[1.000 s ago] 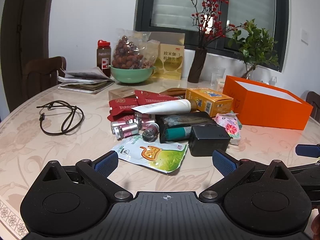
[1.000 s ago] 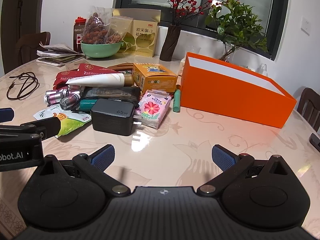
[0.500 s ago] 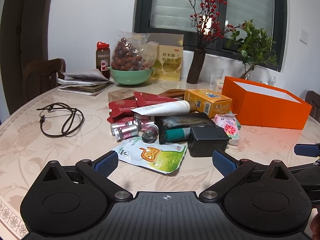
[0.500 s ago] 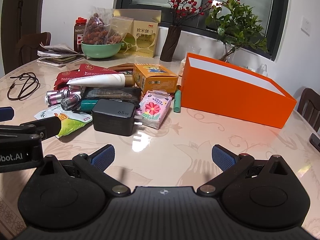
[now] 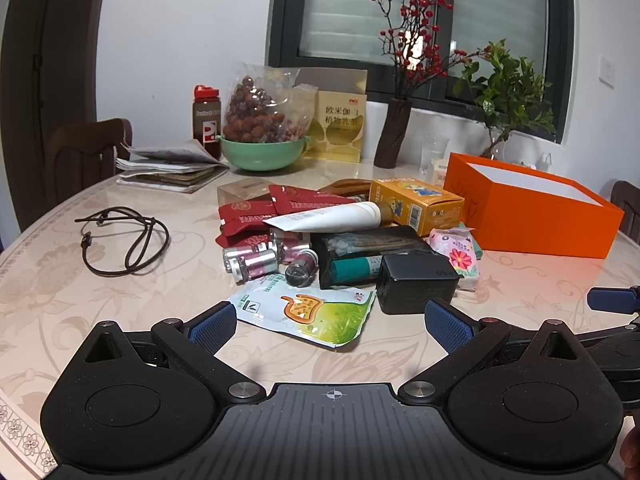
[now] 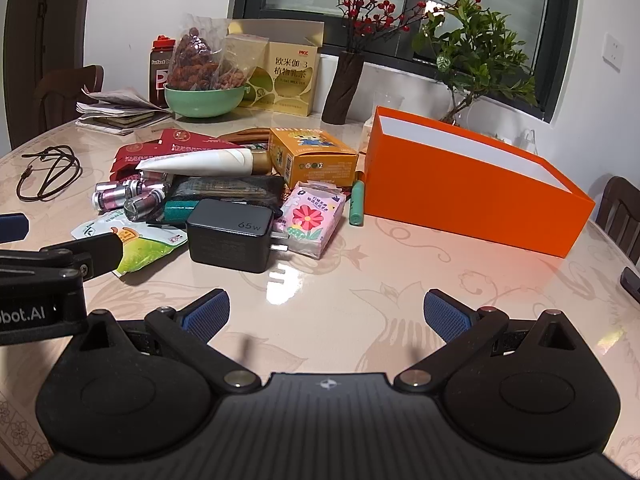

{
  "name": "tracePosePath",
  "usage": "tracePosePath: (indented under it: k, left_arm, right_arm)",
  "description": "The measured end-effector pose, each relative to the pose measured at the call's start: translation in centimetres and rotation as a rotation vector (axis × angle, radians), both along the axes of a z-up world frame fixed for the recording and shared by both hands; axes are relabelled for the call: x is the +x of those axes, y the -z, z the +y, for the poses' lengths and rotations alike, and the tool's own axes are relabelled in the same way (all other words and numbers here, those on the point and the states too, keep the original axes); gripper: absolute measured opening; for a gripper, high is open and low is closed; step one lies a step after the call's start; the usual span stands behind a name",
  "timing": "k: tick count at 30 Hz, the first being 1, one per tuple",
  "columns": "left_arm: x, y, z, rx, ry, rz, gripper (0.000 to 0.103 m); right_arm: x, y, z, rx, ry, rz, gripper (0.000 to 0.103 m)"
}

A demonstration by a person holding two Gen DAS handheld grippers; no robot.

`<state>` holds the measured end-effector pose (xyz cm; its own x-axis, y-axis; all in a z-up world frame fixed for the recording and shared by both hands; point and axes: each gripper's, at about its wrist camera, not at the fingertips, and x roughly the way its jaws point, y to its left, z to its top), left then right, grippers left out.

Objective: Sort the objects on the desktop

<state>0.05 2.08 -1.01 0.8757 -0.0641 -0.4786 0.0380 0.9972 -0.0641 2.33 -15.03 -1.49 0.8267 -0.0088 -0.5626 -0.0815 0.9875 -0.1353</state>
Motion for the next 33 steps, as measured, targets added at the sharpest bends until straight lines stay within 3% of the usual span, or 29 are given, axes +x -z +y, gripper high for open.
tracePosePath:
  k: [18,24,33]
  left_arm:
    - [-0.2,-0.8,-0.7,0.019,0.003,-0.013,0.103]
    - [-1.2,-1.9,-0.2,0.025,-0.016,-0.059,0.103]
    - [0.2,-1.7,0.5,0.006,-0.023,-0.031,0.103]
  right_arm:
    - [0.2,-0.1,-0.6,0.017,-0.013,-0.012,0.103]
    - [0.0,-0.4,-1.1,0.071,-0.089,-0.061,0.103]
    - [1.4,-0.7,-1.4,0.087,-0.160,-0.084,0.103]
